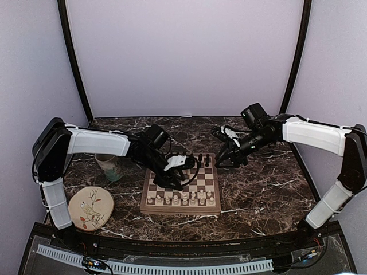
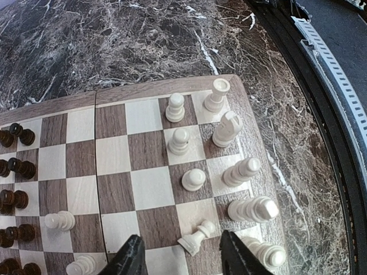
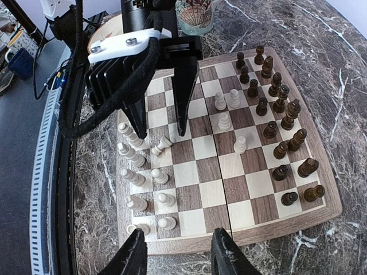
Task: Set up the chess pieces on the board
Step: Pick up the pawn from the chessboard.
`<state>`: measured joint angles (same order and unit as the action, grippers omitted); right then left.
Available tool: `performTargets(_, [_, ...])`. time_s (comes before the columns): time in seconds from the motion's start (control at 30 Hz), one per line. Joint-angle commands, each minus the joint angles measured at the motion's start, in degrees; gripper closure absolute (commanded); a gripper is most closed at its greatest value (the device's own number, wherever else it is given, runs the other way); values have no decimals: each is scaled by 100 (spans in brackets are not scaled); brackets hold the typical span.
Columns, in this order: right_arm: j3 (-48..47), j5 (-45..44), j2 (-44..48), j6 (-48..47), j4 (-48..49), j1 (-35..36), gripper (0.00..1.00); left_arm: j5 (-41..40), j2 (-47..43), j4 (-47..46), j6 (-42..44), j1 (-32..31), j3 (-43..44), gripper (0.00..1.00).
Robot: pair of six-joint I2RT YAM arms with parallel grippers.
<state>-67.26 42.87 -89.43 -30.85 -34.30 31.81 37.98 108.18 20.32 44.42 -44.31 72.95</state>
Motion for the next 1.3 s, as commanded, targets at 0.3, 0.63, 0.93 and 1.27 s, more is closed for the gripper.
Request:
performTargets(0.3, [60, 125, -47, 55, 98, -45, 61, -198, 265, 269, 327, -165, 109, 56])
performTargets(0.63, [64, 134, -59, 68, 100, -56, 61, -408, 273, 262, 435, -183, 9, 58])
performTargets(0.93, [65, 141, -55, 81, 111, -58, 61, -682, 269, 326, 580, -192, 2, 65])
performTargets(1.27, [62, 181, -91, 91, 108, -61, 62, -929, 160, 221, 709, -224, -163, 67])
